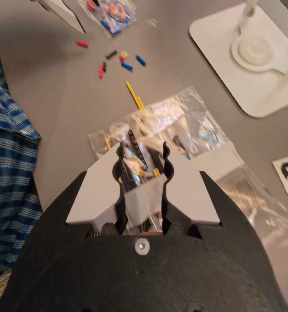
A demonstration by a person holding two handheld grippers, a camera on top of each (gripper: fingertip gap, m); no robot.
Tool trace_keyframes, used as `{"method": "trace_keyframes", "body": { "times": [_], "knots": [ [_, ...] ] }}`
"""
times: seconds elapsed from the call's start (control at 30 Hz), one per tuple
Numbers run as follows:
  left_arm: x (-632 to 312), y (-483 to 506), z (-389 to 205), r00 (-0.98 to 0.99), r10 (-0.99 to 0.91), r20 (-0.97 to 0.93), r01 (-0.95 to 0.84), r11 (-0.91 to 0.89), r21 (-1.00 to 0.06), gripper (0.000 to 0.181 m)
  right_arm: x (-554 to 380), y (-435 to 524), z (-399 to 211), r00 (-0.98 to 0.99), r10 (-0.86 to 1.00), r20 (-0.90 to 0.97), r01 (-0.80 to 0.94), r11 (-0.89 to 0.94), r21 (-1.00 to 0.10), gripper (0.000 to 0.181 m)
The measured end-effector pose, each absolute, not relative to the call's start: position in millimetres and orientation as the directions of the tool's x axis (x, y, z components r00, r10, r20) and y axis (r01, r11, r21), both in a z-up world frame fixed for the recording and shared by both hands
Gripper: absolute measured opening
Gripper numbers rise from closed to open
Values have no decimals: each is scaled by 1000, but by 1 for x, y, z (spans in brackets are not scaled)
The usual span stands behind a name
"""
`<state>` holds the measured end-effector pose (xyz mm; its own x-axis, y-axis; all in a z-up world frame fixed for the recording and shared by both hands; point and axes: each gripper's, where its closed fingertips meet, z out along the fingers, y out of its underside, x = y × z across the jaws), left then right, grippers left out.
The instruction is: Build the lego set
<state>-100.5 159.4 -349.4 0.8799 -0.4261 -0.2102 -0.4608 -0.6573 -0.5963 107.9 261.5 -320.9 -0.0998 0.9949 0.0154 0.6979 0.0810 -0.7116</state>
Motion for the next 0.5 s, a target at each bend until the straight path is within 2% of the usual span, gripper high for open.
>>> {"method": "trace_keyframes", "body": {
  "times": [0.2, 0.5],
  "knots": [
    [-94, 139, -359, 874, -456, -166, -460, -671, -582, 44, 60, 214, -326, -260, 965, -24, 669, 162, -726, 42],
    [-83, 133, -374, 880, -447, -160, -452, -687, -569, 25, 39, 198, -329, -312, 948, -56, 650, 170, -741, 40]
  ]
}}
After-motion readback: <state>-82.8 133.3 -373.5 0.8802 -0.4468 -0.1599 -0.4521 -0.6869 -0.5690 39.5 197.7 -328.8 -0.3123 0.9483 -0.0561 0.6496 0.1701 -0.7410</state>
